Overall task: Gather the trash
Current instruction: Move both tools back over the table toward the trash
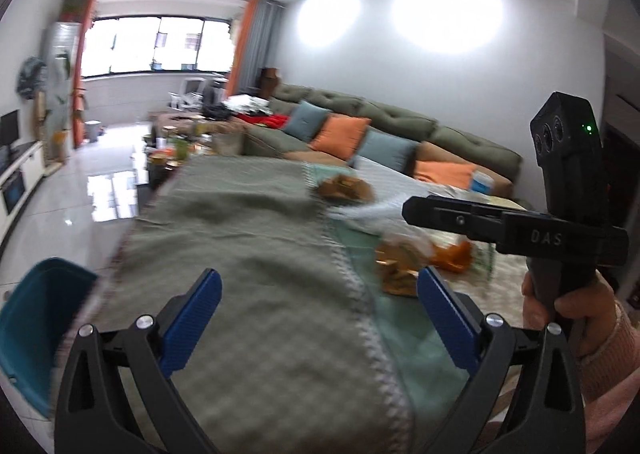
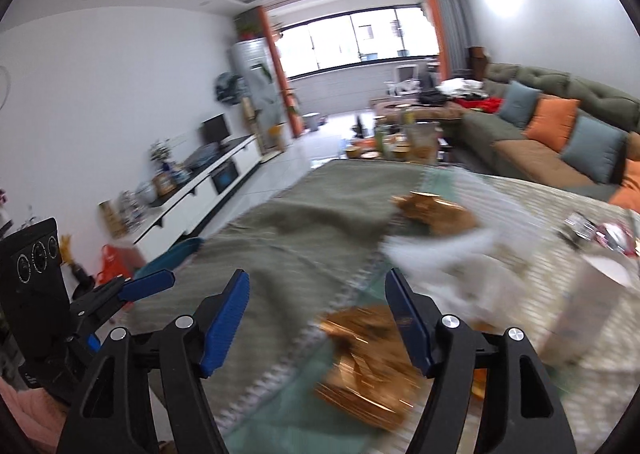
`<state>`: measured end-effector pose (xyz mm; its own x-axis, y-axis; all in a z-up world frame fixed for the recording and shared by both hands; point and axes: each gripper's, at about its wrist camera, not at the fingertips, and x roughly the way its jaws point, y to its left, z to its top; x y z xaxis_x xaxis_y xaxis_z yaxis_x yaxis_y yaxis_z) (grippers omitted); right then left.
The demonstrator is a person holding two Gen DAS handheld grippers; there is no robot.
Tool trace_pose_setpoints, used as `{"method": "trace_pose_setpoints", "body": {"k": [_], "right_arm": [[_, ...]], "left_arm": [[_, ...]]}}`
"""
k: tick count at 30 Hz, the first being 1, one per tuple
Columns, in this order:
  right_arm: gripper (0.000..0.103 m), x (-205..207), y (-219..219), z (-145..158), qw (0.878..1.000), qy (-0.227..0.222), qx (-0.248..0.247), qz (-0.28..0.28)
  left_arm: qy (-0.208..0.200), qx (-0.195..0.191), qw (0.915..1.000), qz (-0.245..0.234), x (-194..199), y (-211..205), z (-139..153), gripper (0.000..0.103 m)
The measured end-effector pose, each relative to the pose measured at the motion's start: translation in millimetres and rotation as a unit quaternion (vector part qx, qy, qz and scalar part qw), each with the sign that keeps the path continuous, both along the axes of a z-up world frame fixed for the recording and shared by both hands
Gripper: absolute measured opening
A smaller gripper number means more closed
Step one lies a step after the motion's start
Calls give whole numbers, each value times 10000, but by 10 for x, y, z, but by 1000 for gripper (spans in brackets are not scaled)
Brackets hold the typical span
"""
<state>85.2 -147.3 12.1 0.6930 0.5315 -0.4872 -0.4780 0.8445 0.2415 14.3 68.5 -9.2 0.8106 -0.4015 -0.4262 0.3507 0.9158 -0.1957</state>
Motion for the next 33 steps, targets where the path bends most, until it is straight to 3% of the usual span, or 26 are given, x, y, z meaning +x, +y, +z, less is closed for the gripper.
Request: {"method": "trace_pose_setpoints", "body": {"k": [8, 15, 21, 28, 33], "right_arm": [[70, -80, -619, -59, 9968, -39, -30, -794], [72, -55, -1112, -81, 9893, -87, 8, -1454], [76, 42, -1392, -171, 9834, -2, 2, -1813], [85, 189, -1433, -243, 9835, 97, -26, -1807], [85, 376, -1439, -304, 9840, 251, -14, -1762]], "left_arm": [[463, -39, 9965, -688, 125, -594, -207, 98], [766, -164, 9920, -991, 308, -785, -291, 97], [1002, -237, 9877, -1179, 345, -902, -331, 82], [1325, -464, 9822, -1247, 417, -861, -356, 70], [1560, -659, 9779, -1226, 503, -839, -392, 61]]}}
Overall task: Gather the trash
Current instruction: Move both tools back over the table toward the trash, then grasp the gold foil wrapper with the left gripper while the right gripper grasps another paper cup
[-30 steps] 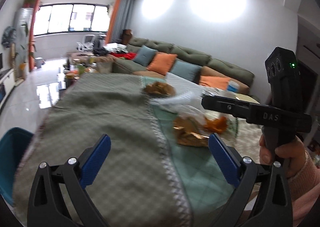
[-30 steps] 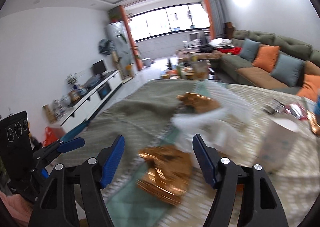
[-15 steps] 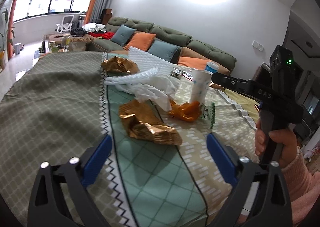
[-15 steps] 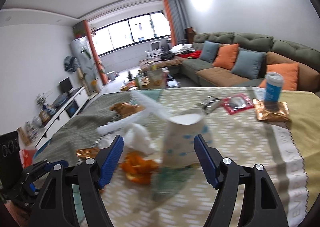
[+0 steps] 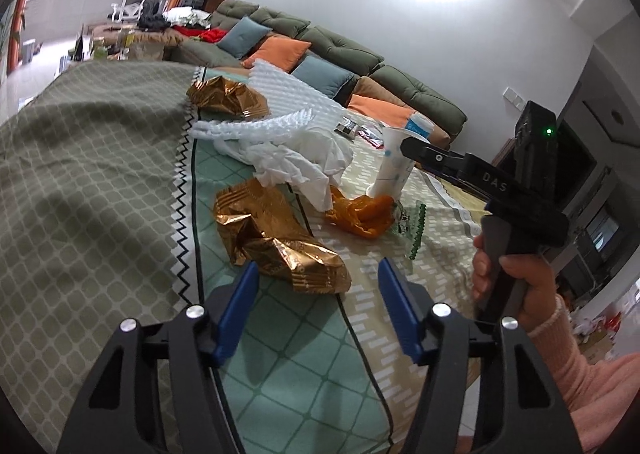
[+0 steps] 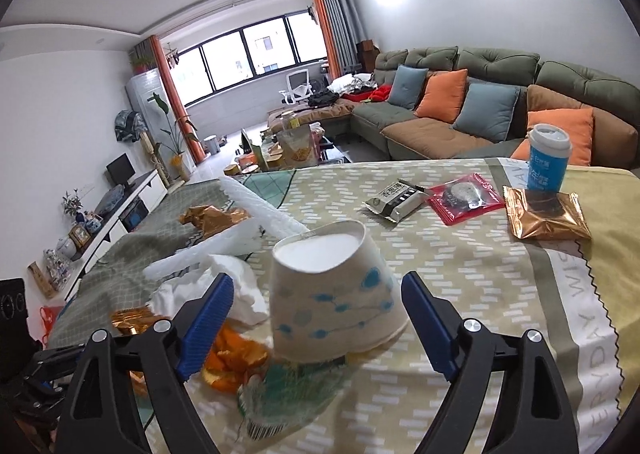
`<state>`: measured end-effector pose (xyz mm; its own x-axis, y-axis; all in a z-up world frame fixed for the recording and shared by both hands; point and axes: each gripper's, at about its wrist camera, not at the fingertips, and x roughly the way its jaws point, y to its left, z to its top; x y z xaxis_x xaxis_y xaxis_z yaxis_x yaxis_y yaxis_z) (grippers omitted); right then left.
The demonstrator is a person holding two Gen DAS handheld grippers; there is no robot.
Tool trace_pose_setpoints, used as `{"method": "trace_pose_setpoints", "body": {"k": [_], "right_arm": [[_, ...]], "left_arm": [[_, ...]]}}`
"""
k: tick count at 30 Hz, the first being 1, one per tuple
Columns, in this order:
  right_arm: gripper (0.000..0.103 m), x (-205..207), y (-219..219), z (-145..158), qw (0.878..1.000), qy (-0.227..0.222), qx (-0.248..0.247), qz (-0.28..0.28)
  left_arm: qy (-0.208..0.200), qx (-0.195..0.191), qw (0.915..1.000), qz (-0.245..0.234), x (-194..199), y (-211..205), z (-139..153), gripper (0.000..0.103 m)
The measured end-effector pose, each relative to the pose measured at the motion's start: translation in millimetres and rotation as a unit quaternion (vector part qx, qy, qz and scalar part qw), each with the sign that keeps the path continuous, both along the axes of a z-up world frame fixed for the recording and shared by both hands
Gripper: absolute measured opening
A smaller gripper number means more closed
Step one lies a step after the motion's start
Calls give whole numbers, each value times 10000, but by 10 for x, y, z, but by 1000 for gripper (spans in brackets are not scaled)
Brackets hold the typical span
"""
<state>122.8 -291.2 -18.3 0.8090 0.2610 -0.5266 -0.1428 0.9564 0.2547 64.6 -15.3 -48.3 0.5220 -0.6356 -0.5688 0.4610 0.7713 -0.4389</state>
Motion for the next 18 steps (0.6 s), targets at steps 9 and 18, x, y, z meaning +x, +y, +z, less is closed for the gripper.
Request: {"method": "trace_pose_setpoints", "body": {"k": [9, 18], "right_arm": [[70, 51, -18, -25, 9999, 136, -9, -7], [69, -57, -54, 31, 9999, -49, 28, -94]], "left_arm": [[358, -202, 9991, 83, 149, 60, -90, 28], [208, -130, 9996, 109, 106, 90, -73, 16]]}}
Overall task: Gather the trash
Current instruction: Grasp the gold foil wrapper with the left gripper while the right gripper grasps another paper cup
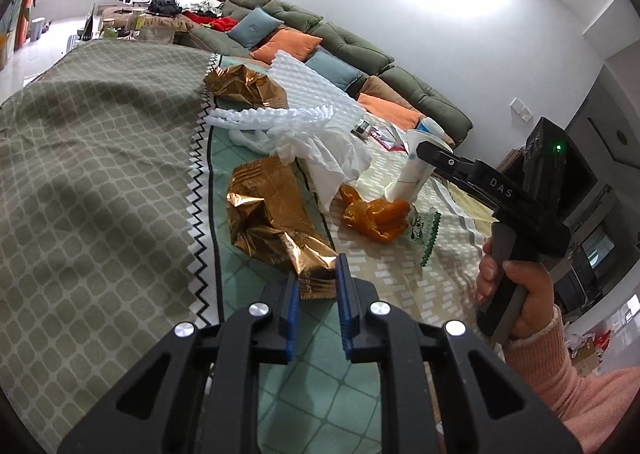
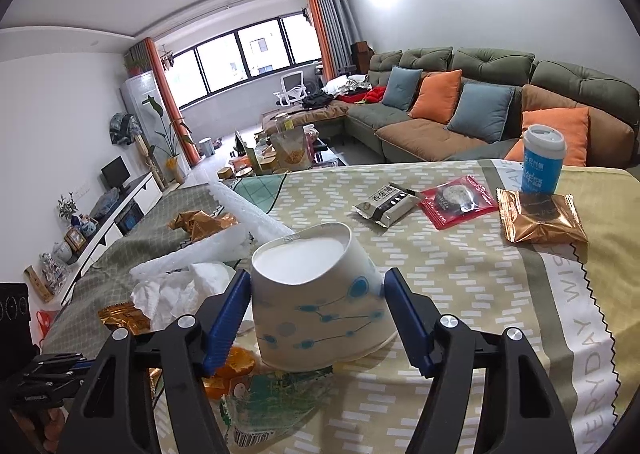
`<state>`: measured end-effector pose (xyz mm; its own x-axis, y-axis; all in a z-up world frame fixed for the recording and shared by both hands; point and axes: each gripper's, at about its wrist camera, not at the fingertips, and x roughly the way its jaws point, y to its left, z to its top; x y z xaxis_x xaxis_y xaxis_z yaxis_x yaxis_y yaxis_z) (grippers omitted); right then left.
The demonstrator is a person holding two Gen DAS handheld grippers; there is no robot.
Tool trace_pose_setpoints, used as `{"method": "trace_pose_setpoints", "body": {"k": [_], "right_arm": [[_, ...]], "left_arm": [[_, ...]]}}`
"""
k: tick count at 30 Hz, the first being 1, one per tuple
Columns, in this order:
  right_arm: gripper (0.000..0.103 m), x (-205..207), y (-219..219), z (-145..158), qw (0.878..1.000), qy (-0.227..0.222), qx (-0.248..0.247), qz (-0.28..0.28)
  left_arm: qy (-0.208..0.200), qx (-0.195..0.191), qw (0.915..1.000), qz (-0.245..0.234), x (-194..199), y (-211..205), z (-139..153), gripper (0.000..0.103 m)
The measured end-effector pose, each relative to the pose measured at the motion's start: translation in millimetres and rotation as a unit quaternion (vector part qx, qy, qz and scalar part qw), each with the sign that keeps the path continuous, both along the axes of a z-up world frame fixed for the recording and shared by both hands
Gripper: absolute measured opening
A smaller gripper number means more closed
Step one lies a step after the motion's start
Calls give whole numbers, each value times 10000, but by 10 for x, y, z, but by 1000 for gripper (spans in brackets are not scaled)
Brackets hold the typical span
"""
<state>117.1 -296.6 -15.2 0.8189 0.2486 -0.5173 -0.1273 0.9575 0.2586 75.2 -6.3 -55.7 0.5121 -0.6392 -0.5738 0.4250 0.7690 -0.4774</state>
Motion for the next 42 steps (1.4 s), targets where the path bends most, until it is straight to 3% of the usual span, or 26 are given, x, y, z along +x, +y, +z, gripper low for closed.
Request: {"method": "trace_pose_setpoints", "body": {"k": [14, 30, 36, 42], "right_arm": [[69, -186, 234, 258, 9985, -372, 175, 356], [69, -288, 1074, 372, 9856, -467, 406, 1571], [69, -189, 1472, 363, 9770, -439, 450, 2039], [68, 69, 1716, 96, 9787, 58, 189, 2045]], "left_arm": [[-270, 149, 9992, 240, -207, 255, 122, 12], [-535, 645, 9952, 508, -511, 589, 222, 12], [-574, 756, 9944, 472, -584, 640, 216, 12], [-644, 764, 9935, 544, -681, 764, 247, 11]]}}
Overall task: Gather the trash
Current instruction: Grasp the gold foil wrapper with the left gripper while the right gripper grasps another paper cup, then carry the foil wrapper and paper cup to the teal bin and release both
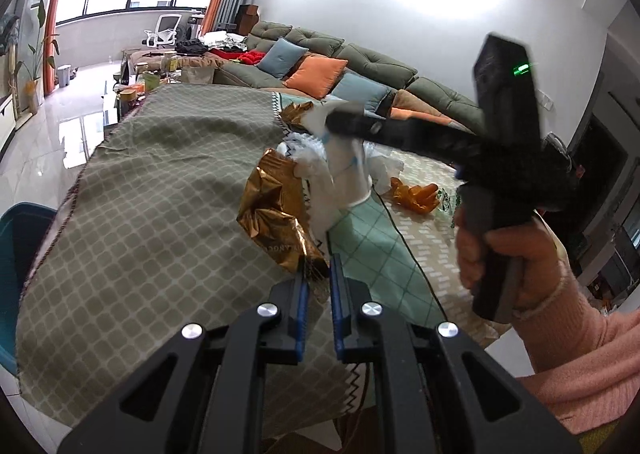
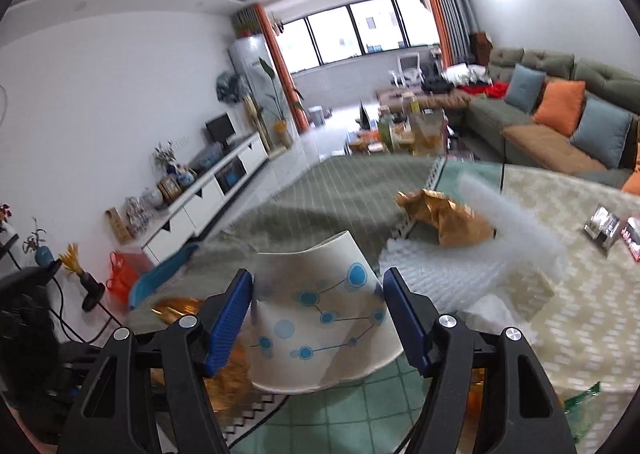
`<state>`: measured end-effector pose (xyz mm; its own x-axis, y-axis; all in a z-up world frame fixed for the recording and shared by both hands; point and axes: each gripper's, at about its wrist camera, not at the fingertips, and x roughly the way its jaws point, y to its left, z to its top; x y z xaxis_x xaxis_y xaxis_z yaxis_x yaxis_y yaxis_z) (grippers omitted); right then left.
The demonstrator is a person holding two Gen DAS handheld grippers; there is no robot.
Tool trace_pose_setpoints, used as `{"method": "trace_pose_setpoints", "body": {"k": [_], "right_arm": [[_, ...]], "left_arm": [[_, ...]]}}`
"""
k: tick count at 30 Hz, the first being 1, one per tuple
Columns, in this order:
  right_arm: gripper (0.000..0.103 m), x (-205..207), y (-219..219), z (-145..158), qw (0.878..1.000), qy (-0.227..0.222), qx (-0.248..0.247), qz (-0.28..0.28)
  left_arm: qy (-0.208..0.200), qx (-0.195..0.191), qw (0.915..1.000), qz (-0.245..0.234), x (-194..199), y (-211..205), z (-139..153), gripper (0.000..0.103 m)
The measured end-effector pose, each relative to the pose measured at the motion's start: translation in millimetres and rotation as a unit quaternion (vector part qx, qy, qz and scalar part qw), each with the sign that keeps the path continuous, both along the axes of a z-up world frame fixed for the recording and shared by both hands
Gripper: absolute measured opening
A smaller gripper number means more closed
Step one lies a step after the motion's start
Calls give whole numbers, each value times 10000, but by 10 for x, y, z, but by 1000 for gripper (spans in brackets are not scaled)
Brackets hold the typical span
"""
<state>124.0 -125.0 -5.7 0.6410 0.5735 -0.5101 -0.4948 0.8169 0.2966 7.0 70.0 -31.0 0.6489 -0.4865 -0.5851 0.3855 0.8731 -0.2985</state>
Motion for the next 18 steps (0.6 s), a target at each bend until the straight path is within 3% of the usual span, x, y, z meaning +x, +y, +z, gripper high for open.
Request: {"method": "trace_pose_setpoints", "body": {"k": [8, 18], "right_arm": [[68, 1, 72, -58, 9998, 8, -182, -36], [68, -146, 117, 285, 9992, -336, 171, 148]], "left_arm": [[-34, -85, 9995, 286, -99, 299, 51, 11], [-186, -154, 9966, 788, -165, 692, 140, 11]]}}
